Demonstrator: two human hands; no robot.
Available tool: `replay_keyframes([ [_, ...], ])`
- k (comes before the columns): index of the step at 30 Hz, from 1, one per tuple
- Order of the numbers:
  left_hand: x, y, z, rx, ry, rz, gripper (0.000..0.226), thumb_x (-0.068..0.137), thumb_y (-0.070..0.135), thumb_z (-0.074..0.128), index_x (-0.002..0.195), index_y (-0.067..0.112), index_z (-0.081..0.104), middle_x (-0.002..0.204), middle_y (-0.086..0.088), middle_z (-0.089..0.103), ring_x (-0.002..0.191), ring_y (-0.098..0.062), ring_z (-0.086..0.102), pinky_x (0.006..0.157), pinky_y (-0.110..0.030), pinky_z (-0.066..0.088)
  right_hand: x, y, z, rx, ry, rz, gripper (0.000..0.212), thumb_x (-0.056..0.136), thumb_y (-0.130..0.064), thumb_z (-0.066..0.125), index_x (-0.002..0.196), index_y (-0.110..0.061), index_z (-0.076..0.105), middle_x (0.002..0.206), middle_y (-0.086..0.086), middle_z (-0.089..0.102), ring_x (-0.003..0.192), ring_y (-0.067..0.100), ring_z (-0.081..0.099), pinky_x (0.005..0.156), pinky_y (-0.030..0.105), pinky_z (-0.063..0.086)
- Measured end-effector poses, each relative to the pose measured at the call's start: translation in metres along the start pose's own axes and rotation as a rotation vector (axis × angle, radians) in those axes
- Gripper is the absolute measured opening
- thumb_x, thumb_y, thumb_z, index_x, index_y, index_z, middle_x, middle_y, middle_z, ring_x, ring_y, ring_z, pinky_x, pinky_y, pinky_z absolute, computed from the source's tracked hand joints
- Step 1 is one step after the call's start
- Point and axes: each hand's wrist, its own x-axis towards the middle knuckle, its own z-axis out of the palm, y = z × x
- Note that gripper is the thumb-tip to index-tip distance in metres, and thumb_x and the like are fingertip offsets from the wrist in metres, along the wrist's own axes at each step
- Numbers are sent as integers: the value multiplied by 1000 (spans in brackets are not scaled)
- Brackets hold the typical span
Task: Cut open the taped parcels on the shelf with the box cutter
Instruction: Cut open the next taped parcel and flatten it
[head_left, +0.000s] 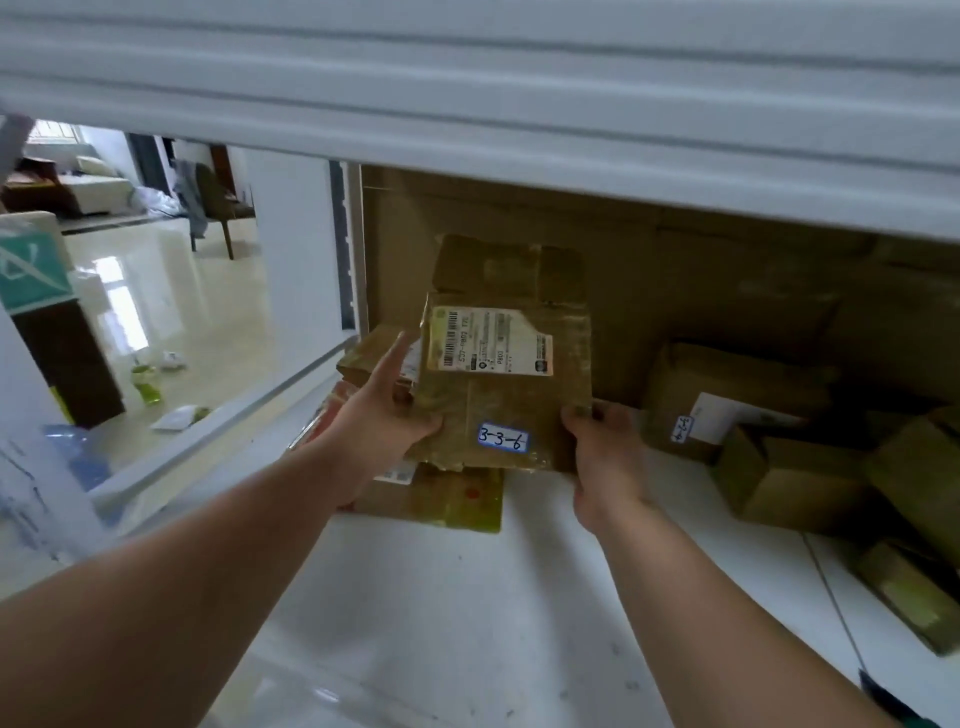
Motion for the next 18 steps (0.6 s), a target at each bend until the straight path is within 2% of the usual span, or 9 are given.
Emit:
replay_keyframes([
  [3,7,-8,-16,75,68,93,90,84,4,70,148,49,26,92,10,71,81,0,69,57,-15,53,2,-6,28,58,15,38,7,95,-19,58,100,-22,57,101,1,66,96,22,63,93,46,51],
  [6,24,-3,-33,119,250,175,73,88,8,64,141,51,38,109,15,62,89,-8,67,60,-16,55,5,-17,57,103,15,40,7,94,-17,58,98,-22,55,97,1,65,88,18,62,81,38,52],
  [9,39,3,-42,168,403,231,52,93,13,54,116,60,53,105,23,42,86,-4,55,51,-2,44,11,-24,86,92,-27,22,42,90,-11,60,127,-20,45,103,2,65,95,22,64,87,48,55],
  [10,44,0,-46,173,413,237,48,94,13,53,112,57,57,109,24,42,91,-5,55,56,-2,45,12,-23,93,63,-54,0,56,87,-10,63,135,-23,37,106,2,65,98,23,64,89,49,55],
  [11,50,-6,-50,231,408,236,43,94,12,53,115,49,60,122,19,45,104,-11,55,71,-9,50,12,-21,99,7,-92,-26,68,85,-10,67,140,-27,31,109,1,64,100,23,64,90,48,55],
  [13,56,-19,-58,488,293,153,37,95,15,54,130,27,58,146,-3,40,132,-26,40,102,-30,43,11,-13,106,-221,-201,-79,81,79,-15,75,144,-29,29,121,3,59,108,21,60,92,42,53],
  [14,58,-28,-61,574,208,96,40,94,21,58,134,24,55,150,-9,34,138,-28,32,108,-34,35,11,-8,108,-411,-250,-90,85,76,-21,79,146,-29,30,130,6,52,115,23,55,96,41,50],
  [16,56,-45,-64,684,57,-35,57,85,40,68,138,32,47,155,-8,17,139,-30,28,110,-37,32,12,7,111,-855,-310,-62,98,70,-40,80,150,-32,24,143,11,33,131,33,38,110,46,35],
  [18,54,-60,-63,829,-48,-101,84,71,54,73,144,38,35,156,-2,7,139,-33,25,110,-40,33,11,19,112,-1184,-345,-83,104,68,-51,76,151,-36,16,146,12,22,135,37,26,112,51,22],
])
